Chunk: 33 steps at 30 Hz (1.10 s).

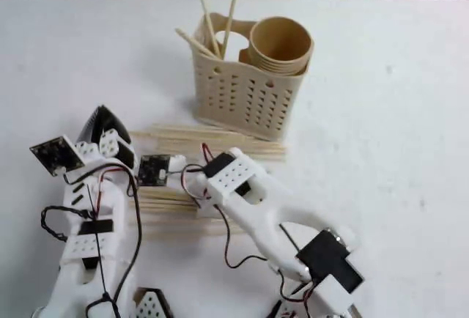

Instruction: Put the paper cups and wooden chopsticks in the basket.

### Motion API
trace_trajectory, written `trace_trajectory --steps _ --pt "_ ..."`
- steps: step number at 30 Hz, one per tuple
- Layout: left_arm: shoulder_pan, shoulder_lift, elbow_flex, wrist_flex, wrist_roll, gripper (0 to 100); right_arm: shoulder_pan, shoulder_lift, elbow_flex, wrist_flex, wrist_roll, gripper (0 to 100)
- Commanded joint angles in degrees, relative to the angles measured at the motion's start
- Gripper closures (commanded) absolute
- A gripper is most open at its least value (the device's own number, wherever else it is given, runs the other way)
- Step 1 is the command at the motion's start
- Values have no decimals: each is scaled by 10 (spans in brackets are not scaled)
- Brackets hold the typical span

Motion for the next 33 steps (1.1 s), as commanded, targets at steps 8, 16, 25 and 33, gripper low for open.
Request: trace_trajectory --steps 8,16,25,33 --pt "3 -12 -11 -15 2 954 96 -102 -24 -2 -55 982" --pt "3 -12 -11 -15 2 954 101 -153 -24 36 -64 982" --pt "3 -12 -11 -15 2 954 126 -323 -51 37 -206 982" --pt "3 -12 -10 -15 2 954 127 -464 -99 -10 -215 982"
